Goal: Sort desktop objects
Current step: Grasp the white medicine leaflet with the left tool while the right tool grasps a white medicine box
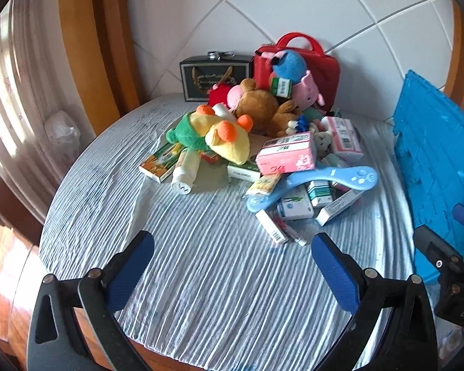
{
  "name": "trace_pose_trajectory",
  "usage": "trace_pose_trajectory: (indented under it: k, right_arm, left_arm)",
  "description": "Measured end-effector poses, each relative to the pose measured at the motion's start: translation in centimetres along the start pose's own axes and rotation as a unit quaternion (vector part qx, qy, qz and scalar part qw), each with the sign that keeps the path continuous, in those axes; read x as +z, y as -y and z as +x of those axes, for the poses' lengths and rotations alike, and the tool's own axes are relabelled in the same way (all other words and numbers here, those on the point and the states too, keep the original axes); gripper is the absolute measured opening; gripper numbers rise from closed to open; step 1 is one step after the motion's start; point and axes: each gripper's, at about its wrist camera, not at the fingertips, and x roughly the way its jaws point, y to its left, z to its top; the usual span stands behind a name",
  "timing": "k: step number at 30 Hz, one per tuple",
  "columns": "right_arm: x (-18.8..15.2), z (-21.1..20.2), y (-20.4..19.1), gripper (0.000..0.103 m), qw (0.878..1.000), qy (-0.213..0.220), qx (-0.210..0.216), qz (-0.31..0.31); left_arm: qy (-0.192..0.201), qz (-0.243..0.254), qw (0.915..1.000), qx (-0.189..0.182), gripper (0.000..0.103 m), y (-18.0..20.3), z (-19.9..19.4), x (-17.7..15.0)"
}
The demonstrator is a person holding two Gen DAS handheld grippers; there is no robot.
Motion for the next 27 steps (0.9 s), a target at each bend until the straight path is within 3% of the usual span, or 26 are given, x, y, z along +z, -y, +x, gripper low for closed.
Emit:
trace_pose_trajectory:
  k: [3,7,12,17,21,24,25,26,27]
  right_arm:
    - [-0.2,2.7,0.4,0.103,0.999,-0.020,0.023,-0.011]
    - [-0.3,5.3,0.9,0.103,0.998,-0.048,0.037,-0.008]
    - [-0.7,8.3,2.4,0.103,0.997,-0.073,-0.004,0.003]
    - [-2.3,11.5,4.3,0.103,0.992,-0.124,-0.021,0.027]
    - [-3.3,13.6,5.8,0.103,0.987,-0.154,-0.031,0.047]
    - [-3.2,15.1,6.2,0.103,0.984,-0.164,-0.040,0.047]
    - [-3.1,15.5,6.3,0.102,0.984,-0.167,-0.038,0.049]
    - [-3.0,16.0,6.3,0.101,0.983,-0.170,-0.034,0.052]
    - [-2.9,16.6,6.2,0.099,0.983,-0.175,-0.028,0.055]
  left_arm:
    - [-0.042,-0.008,0.9988,0.026,0.103,-0.3,2.8,-0.9]
    - [-0.084,-0.022,0.9959,0.023,0.103,-0.8,6.3,-1.6]
    - [-0.113,0.012,0.9935,-0.004,0.101,1.0,11.4,-1.6]
    - [-0.110,0.033,0.9931,-0.024,0.101,3.2,16.4,-0.9]
    - [-0.140,0.045,0.9889,-0.021,0.100,4.9,20.5,-1.1]
    - [-0.164,0.044,0.9844,-0.045,0.085,5.5,22.4,-1.9]
    - [-0.174,0.039,0.9825,-0.054,0.060,5.4,22.8,-2.0]
    - [-0.192,0.043,0.9792,-0.049,0.054,5.4,23.3,-2.3]
    - [-0.179,0.047,0.9814,-0.049,0.049,5.3,23.3,-2.2]
